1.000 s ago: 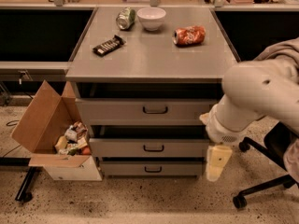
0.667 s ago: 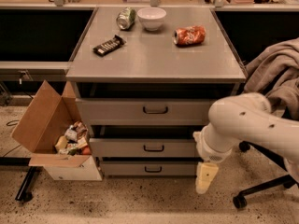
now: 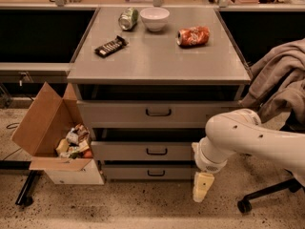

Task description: Open middle drawer

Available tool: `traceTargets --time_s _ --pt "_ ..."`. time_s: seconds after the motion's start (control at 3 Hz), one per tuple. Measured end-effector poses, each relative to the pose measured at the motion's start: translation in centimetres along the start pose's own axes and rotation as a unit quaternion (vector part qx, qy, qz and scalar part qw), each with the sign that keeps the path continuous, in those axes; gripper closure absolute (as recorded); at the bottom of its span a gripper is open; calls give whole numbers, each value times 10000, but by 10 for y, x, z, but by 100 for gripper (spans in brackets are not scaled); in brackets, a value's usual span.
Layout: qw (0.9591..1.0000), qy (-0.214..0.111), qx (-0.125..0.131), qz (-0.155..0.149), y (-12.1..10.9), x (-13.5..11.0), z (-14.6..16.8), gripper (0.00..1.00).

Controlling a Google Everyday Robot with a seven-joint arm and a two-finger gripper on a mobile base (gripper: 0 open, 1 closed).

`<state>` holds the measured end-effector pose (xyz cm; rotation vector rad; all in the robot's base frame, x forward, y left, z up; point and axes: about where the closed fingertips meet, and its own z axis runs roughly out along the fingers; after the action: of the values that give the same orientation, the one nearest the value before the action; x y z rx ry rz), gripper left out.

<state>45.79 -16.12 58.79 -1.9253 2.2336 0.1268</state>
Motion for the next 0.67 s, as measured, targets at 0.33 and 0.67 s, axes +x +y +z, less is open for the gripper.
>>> traceTargets --time_s 0.33,0.67 --pt "9994 -79 278 -186 -8 1 8 0" --pt "9962 -190 610 -594 -40 7 39 0"
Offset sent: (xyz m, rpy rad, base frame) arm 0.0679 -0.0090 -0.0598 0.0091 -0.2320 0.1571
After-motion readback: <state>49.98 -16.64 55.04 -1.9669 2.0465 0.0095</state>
